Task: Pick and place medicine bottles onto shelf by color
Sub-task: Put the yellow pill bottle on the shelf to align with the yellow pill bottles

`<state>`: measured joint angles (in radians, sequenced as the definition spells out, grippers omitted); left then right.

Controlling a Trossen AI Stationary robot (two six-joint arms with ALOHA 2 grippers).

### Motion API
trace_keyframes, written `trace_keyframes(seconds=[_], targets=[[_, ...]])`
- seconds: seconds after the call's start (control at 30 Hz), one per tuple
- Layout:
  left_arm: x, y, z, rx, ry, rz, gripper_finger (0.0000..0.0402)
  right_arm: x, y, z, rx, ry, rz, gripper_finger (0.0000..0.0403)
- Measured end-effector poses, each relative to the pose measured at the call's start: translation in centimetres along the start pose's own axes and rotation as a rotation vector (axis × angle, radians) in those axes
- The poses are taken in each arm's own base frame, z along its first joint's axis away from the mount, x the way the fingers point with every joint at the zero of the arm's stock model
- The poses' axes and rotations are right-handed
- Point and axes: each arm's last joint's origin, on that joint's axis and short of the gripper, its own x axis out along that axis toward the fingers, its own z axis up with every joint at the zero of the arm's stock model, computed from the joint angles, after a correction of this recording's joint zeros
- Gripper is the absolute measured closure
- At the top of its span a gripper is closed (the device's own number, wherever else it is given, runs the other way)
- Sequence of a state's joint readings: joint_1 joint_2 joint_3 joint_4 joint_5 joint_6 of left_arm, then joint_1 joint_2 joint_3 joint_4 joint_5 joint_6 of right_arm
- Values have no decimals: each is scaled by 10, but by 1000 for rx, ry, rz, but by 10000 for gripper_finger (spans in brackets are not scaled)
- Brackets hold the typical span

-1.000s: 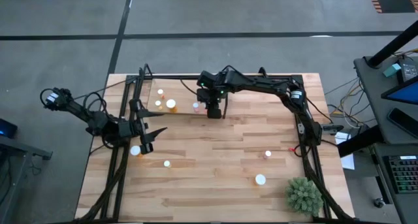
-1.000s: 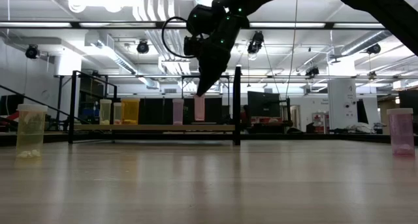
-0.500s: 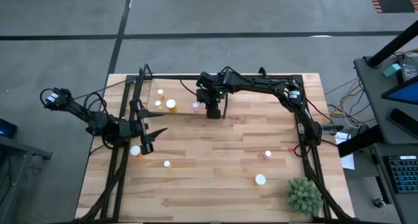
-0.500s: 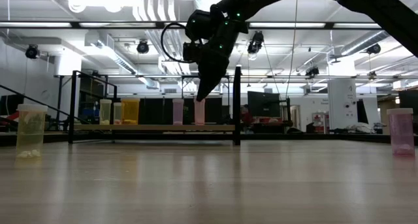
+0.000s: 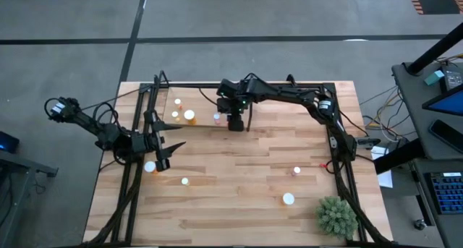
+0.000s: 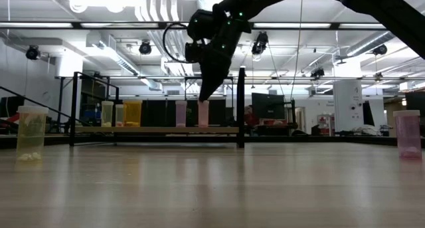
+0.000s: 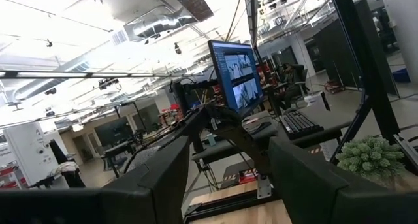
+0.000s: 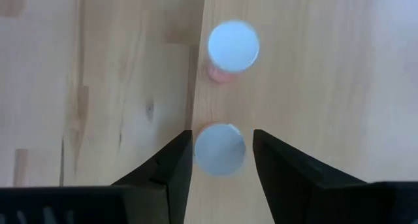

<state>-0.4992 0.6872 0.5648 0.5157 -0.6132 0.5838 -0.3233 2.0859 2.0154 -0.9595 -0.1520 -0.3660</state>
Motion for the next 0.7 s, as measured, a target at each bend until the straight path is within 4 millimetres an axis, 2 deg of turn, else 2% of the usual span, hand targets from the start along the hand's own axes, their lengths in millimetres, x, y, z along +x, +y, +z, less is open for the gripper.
trace_keyframes(seconds=[0.13,0.2,0.37,0.53,0.7], targets=[[1,-2,-1,5,5,-4,207,-22,6,8,1,-15,-2,250],[1,-2,-1,6,7,-5,207,-38,16,10,-14,-16,7,250],[1,-2,-1,6,7,-5,207,-83,64,8,-83,-76,34,253],[2,-3,-1,7,7,-9,207,-112,117,-11,-104,-240,57,269],[3,-5,-3,13,13,-15,207,-114,160,-46,-93,-384,-7,281]])
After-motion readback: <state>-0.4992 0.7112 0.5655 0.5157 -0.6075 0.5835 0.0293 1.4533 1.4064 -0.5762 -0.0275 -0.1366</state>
